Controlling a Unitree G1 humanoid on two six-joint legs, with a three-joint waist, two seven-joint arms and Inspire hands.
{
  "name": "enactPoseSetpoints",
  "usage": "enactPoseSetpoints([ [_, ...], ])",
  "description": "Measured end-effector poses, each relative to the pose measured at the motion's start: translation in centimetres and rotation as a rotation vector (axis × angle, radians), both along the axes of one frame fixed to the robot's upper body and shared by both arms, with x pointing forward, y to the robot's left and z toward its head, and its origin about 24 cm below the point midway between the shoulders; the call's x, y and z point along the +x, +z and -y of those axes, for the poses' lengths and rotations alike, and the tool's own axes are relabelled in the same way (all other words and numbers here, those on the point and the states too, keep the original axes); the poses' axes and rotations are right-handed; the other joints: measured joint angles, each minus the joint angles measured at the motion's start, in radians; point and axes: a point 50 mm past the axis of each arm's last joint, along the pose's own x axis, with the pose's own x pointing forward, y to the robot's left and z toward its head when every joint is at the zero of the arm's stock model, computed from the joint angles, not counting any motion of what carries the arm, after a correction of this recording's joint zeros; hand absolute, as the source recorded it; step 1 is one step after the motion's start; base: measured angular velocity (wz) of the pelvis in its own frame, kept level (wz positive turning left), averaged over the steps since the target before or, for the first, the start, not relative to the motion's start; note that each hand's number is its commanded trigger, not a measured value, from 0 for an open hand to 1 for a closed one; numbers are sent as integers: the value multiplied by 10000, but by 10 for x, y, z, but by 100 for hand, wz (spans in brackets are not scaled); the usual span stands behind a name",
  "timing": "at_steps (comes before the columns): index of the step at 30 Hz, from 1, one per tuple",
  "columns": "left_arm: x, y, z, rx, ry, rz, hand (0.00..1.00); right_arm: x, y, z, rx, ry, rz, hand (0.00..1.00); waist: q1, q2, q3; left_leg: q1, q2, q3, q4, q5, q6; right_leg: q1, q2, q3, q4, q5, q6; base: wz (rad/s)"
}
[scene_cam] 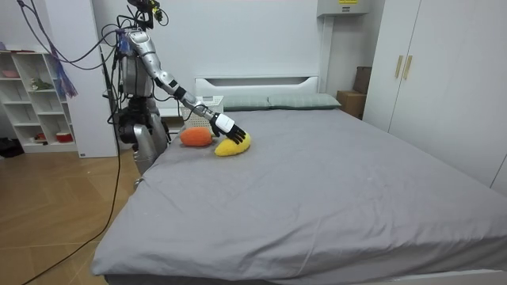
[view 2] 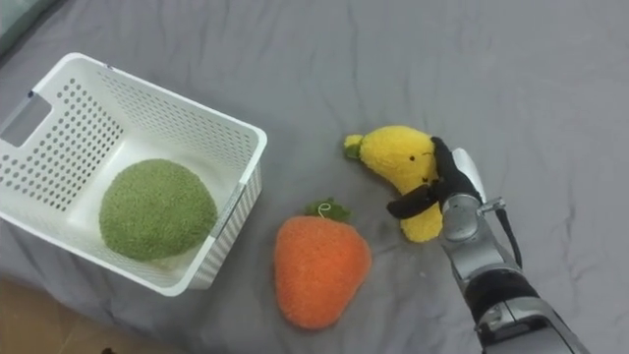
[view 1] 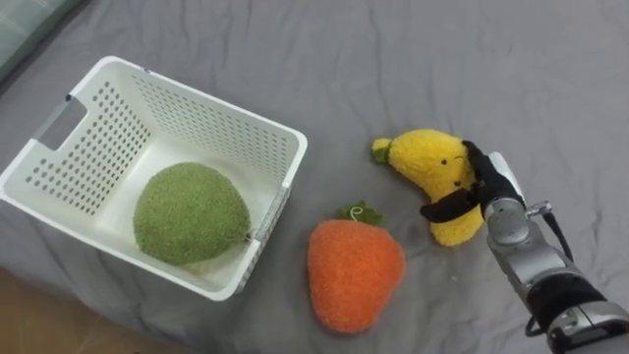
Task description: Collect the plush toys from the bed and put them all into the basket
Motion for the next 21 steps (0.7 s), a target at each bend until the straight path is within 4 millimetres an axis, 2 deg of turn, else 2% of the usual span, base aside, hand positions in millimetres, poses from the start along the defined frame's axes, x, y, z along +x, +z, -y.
enactPoseSetpoints([
  [4,2,1,0,-4,-20,71,0,-1,-1,4,-116,-52,-72,0,69,1,0,-62,7,-34,-23,-2,-2,-43,-8,-224,-2,13,-15,2],
  [5,2,1,0,-2,-25,73,0,-1,-1,4,-162,-50,-75,10,77,2,1,-67,7,-34,-23,-2,-2,-47,-8,-230,-3,13,-15,0],
  [6,2,1,0,2,-29,71,0,-2,-1,6,-259,-58,-94,25,93,10,6,-70,7,-31,-30,-2,-2,-50,-9,-248,-4,13,-15,0],
  [7,2,1,0,3,-35,75,0,-3,-2,8,-312,-131,-109,42,107,11,6,-71,7,-28,-56,-2,-2,-61,-9,-272,-6,13,-15,0],
  [8,2,1,0,3,-35,72,0,-4,-4,9,-335,-181,-154,67,109,12,6,-69,6,-36,-65,-1,-2,-58,-10,-283,-12,13,-15,0],
  [9,1,1,0,3,-28,59,0,-7,-7,12,-362,-335,-219,83,106,17,5,-61,3,-52,-62,-1,-2,-34,-18,-359,-19,13,-15,5],
  [10,1,1,0,16,-25,52,0,-9,-9,14,-379,-541,-265,94,106,19,4,-56,0,-72,-56,-1,-2,-14,-32,-480,-18,13,-15,6],
  [11,1,1,-1,18,-14,54,0,-10,-10,16,-438,-639,-245,100,106,19,4,-59,-2,-76,-55,-1,-2,-15,-35,-491,-18,13,-15,4],
  [18,-2,1,-2,-107,315,131,0,-16,-11,29,-1051,-1511,-39,100,129,60,-4,-63,-43,-244,-49,1,1,49,-94,-986,-18,12,-15,6],
  [21,-6,0,-3,-91,393,47,0,-23,-17,33,-1208,-1880,-171,100,271,133,-2,-69,-55,-282,-49,1,1,68,-101,-1019,-26,12,-15,4],
])
